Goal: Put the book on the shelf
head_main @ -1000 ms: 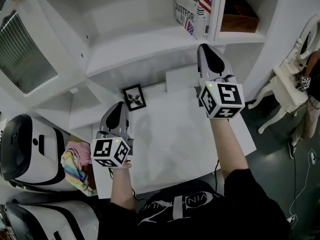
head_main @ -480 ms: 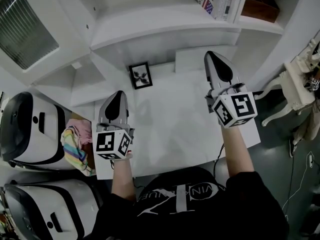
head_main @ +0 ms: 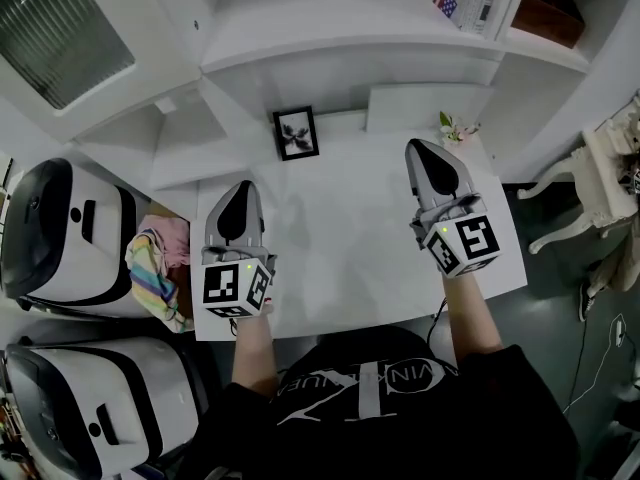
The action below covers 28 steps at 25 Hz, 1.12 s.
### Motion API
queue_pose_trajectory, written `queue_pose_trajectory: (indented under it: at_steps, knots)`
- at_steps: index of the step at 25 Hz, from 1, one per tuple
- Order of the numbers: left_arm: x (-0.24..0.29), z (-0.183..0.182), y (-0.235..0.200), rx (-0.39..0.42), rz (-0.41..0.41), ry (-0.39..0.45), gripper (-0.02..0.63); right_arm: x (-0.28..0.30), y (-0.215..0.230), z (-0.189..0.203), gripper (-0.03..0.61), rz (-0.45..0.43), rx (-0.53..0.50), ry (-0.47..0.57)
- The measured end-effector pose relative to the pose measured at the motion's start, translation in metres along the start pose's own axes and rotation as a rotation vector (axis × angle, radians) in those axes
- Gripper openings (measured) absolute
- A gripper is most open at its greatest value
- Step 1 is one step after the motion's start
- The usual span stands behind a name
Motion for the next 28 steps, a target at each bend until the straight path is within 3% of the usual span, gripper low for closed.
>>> queue_pose_trajectory:
  at_steps: [5,13,28]
  knots:
    - [-0.014,0.008,-0.007,0.006,-0.053,0.015,0.0,-0.005,-0.005,0.021,0.006,-0.015,0.014,-0.038]
    - [-0.025,0.027,-0.015,-0.009,-0.085,-0.026,0.0,-0.01,-0.008,0.044,0.006,-0.003,0.015,-0.077]
    - [-0.032,0.033,-0.02,-0.031,-0.103,-0.019,0.0,-0.016,-0.004,0.051,0.008,0.029,0.032,-0.091]
Point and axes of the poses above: the fingertips, and each gripper's own axes: x forward along the fingers, y to its right, z out of its underside, the point moved 6 cm from there along -x, backward along the fingers, and after that the axes turned 13 degrees about -y, right-handed, at the moved point
